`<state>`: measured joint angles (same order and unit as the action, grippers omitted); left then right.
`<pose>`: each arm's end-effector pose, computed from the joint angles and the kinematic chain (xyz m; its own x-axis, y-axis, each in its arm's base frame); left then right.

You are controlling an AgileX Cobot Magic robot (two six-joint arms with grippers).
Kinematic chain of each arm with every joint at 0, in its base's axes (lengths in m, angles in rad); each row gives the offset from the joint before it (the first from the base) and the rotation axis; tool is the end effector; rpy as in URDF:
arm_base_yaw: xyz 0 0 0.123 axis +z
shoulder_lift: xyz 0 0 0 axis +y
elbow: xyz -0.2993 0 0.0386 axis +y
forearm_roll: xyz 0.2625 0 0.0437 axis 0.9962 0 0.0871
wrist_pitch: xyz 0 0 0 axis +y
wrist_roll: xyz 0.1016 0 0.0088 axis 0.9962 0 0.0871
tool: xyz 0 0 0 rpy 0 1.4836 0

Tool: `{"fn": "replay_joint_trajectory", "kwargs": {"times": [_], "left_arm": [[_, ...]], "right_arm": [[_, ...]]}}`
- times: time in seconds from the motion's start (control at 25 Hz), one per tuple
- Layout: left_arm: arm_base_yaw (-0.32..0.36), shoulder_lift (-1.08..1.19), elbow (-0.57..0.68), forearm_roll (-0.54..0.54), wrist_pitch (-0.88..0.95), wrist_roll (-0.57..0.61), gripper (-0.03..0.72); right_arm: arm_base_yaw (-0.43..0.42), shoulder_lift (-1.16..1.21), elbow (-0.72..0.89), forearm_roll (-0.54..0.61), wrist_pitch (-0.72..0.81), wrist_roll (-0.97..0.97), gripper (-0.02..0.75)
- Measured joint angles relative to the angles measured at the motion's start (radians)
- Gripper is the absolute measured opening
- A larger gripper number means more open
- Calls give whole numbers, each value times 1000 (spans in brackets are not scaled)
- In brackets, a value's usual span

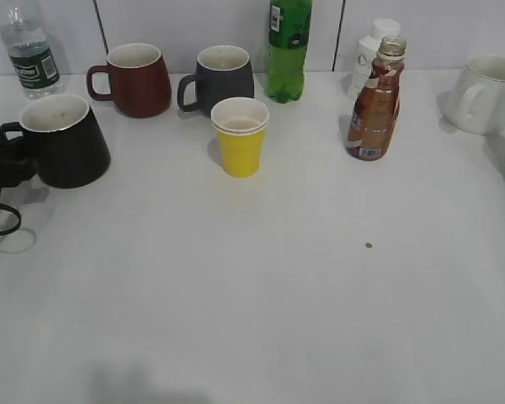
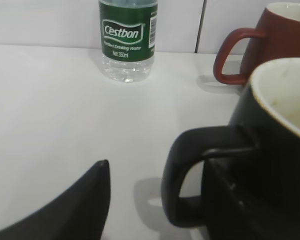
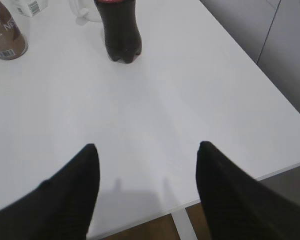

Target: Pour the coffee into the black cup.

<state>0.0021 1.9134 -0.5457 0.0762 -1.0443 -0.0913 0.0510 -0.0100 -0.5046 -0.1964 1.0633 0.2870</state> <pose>0.3316 -0.0060 0.1196 -0.2382 -0.0533 -0.9698 0.0493 0.9965 -0.0669 -0.0015 -0.0175 0.2818 -0.4099 0.1660 -0.8969 0.1839 0.9782 0.0970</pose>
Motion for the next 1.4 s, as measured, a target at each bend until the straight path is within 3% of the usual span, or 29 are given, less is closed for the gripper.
{"fn": "replay_joint_trajectory", "kwargs": {"times": [0.28, 0.44, 0.6, 0.88, 1.2, 1.4], "left_arm": [[0, 49, -54, 0, -20, 0, 435], [12, 94, -115, 47, -28, 25, 385], [34, 152, -184, 121, -61, 28, 300], [42, 184, -222, 224, -104, 22, 49], [42, 173, -223, 246, -123, 16, 40], [42, 136, -221, 334, -107, -60, 41]], "right_arm": [[0, 0, 0, 0, 0, 0, 482], [0, 0, 0, 0, 0, 0, 482], [0, 0, 0, 0, 0, 0, 482], [0, 0, 0, 0, 0, 0, 482], [0, 0, 0, 0, 0, 0, 482], [0, 0, 0, 0, 0, 0, 482]]}}
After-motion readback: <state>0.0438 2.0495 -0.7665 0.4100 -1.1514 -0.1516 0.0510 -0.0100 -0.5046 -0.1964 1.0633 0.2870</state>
